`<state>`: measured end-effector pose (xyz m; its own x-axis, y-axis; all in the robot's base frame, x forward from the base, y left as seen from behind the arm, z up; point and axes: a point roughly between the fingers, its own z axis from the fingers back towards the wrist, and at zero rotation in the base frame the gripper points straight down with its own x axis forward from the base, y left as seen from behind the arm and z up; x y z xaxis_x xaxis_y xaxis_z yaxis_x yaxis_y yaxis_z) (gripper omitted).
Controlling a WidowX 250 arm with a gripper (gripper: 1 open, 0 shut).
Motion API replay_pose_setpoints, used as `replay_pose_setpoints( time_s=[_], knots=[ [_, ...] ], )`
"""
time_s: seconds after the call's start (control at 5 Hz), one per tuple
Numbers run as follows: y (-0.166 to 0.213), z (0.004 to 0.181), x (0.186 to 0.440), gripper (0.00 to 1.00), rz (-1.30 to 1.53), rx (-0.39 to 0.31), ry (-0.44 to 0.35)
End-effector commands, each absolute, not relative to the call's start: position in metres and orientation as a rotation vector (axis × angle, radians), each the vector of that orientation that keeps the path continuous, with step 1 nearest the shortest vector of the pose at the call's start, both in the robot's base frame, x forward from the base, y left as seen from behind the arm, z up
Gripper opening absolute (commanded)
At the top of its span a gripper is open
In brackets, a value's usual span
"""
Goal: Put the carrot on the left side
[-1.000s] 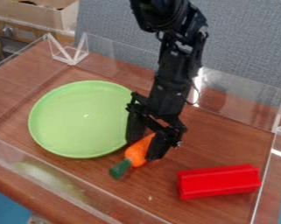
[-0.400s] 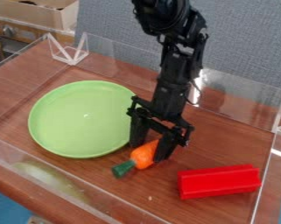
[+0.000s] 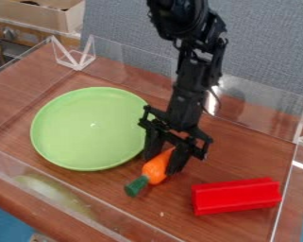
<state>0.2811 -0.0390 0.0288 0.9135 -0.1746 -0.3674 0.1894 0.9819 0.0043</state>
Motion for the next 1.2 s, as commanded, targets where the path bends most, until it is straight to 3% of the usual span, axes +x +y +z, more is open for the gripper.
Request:
replay_pose_setpoints(
  time_s=[0.0,0.4,1.0],
  knots=[
    [-0.044,0.032,0.279,0.0,-0.244,0.053,0.33],
    [-0.024,0.047,0.282,0.0,-0.213,0.062,0.325],
    [-0.015,0.081,0.258,0.0,-0.174,0.01,0.292]
  ],
)
